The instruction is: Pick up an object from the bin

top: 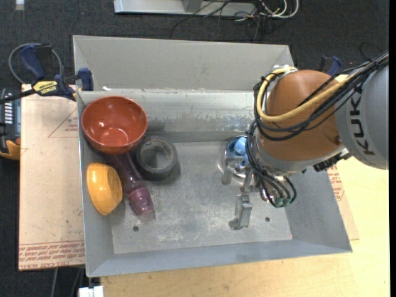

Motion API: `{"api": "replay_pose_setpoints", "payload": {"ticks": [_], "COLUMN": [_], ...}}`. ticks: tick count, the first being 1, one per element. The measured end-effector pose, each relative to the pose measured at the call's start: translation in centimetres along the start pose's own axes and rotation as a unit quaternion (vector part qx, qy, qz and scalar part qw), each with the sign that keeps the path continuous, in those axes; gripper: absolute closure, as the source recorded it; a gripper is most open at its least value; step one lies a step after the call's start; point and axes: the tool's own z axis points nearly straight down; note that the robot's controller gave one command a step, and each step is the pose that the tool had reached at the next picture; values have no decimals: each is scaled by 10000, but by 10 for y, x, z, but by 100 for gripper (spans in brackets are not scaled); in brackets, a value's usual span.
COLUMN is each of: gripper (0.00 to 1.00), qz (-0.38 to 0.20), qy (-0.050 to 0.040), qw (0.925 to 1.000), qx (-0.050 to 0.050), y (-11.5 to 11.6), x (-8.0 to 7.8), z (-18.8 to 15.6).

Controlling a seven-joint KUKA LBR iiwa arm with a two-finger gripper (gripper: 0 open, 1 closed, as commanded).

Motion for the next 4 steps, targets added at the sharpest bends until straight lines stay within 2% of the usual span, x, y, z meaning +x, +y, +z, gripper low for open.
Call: {"api": "replay_pose_setpoints", "payload": {"ticks": [1,2,3,4], "gripper": [0,0,0,0], "qz": [11,-1663,-694,-1706], "qy": [-39,-41,-92,-55], "qw": [10000,9861,9975,9853], "qx": [-3,2,-11,3], "y": [0,-72,-101,-127], "x": [-2,-12,-60,-82], "z": [-3,118,156,124]}}
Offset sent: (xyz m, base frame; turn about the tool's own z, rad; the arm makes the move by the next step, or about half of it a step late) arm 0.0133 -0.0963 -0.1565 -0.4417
